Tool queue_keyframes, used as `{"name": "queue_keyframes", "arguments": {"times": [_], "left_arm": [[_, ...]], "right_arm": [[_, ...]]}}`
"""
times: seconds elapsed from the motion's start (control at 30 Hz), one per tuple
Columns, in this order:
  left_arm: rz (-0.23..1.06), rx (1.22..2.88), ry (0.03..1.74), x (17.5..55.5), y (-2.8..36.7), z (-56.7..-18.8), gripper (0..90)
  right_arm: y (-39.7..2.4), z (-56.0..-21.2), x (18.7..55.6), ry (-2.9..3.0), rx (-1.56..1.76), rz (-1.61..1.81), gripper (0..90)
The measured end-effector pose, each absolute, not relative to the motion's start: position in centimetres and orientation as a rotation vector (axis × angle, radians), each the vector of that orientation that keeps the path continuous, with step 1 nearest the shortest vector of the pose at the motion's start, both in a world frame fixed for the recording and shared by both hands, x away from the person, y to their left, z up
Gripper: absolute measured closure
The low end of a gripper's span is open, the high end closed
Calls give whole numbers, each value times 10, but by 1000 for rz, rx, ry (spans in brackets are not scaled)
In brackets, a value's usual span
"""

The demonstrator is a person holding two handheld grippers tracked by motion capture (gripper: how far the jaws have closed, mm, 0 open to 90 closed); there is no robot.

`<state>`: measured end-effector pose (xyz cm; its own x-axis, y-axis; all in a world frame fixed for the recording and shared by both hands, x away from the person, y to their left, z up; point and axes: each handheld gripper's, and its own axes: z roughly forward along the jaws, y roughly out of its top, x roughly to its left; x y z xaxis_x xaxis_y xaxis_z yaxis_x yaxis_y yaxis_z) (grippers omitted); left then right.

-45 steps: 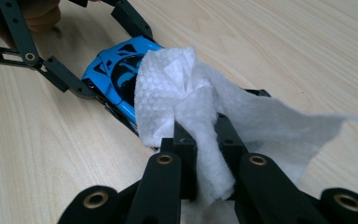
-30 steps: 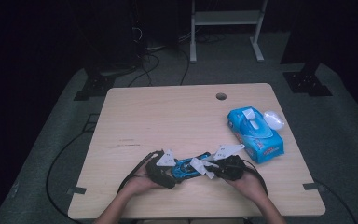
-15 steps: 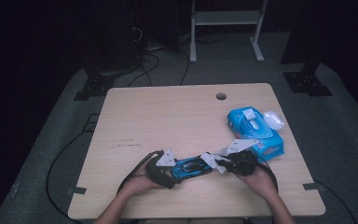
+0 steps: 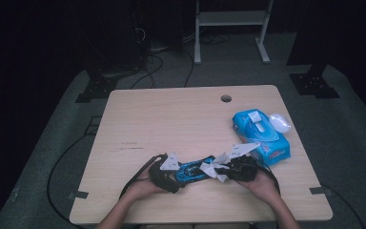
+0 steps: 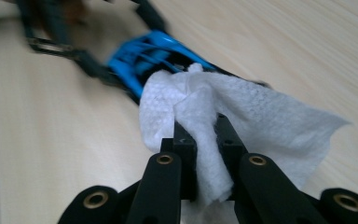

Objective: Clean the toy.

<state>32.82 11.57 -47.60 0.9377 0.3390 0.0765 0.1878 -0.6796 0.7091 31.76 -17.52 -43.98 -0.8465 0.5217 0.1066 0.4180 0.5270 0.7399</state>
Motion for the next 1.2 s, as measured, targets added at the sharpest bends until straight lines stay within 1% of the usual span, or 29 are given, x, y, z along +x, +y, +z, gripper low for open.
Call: {"name": "queue_keyframes", "arguments": {"times": [0.07,0.13,0.23,0.33,0.4,0.53,0.63,0.77,0.93,1.0,1.07,1.2], "left_arm": [[259,2330,369,328,116,-476,247],[261,2330,372,328,115,-476,247],[271,2336,374,327,115,-475,247],[261,2339,367,328,114,-475,247],[255,2342,363,329,114,-475,247],[258,2343,363,329,114,-475,247],[258,2341,365,329,113,-475,247],[256,2342,365,330,113,-475,247],[256,2342,367,329,113,-475,247],[257,2339,369,329,113,-475,247],[255,2338,366,330,113,-476,247],[252,2339,365,330,113,-476,246]], "right_arm": [[-165,-439,315,2615,766,1166,819],[-160,-441,322,2615,759,1096,818],[-171,-440,331,2566,851,1062,822],[-175,-435,331,2548,871,1092,822],[-166,-434,333,2549,852,1088,821],[-139,-443,351,2580,829,1061,819],[-144,-444,358,2578,854,1080,824],[-157,-441,355,2534,890,1053,822],[-159,-439,348,2559,861,1053,822],[-169,-435,342,2562,852,1016,823],[-178,-434,333,2606,852,1054,823],[-169,-435,318,2631,772,1023,820]]}}
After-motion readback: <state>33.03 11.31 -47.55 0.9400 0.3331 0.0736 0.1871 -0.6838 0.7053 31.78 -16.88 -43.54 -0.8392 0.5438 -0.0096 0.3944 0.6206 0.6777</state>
